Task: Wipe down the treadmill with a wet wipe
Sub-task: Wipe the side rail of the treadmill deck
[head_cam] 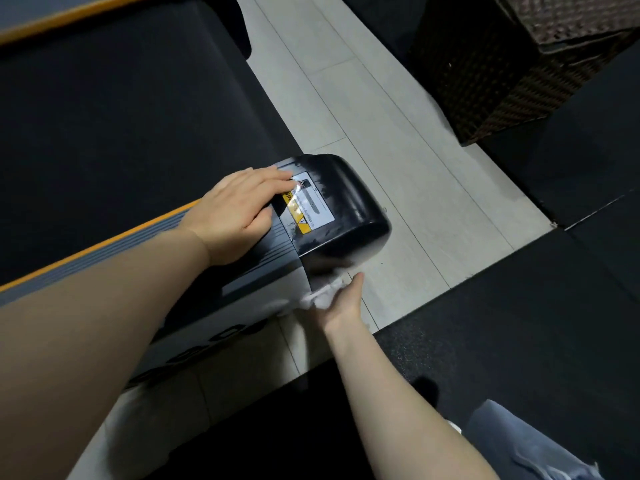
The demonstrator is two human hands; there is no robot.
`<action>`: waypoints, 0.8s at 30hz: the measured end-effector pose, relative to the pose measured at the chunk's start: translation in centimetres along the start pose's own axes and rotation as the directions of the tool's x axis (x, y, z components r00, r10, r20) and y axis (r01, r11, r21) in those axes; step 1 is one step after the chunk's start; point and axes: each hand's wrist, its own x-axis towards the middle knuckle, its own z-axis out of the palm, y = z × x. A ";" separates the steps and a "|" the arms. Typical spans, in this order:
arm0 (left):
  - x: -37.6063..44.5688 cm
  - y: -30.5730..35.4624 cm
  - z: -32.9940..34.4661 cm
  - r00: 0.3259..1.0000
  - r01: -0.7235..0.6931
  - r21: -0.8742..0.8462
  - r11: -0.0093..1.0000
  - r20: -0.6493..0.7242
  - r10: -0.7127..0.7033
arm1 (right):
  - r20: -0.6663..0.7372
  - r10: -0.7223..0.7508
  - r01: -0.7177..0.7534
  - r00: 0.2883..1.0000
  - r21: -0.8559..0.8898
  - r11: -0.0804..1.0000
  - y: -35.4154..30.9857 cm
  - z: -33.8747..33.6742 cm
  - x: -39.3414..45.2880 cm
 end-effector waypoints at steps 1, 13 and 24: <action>0.0 0.0 -0.1 1.000 0.008 -0.003 1.000 -0.007 -0.008 | -0.053 -0.066 0.065 0.996 -0.016 0.998 -0.9 -0.2 0.2; -0.1 -0.3 0.1 0.999 -0.044 0.012 0.999 -0.016 0.044 | -0.071 -0.261 0.258 0.963 -0.057 0.965 -6.6 -0.6 2.3; -0.1 -0.3 0.1 0.999 -0.045 0.024 0.999 -0.003 0.045 | 0.466 -0.058 0.422 0.883 -0.735 0.531 -16.7 5.4 0.1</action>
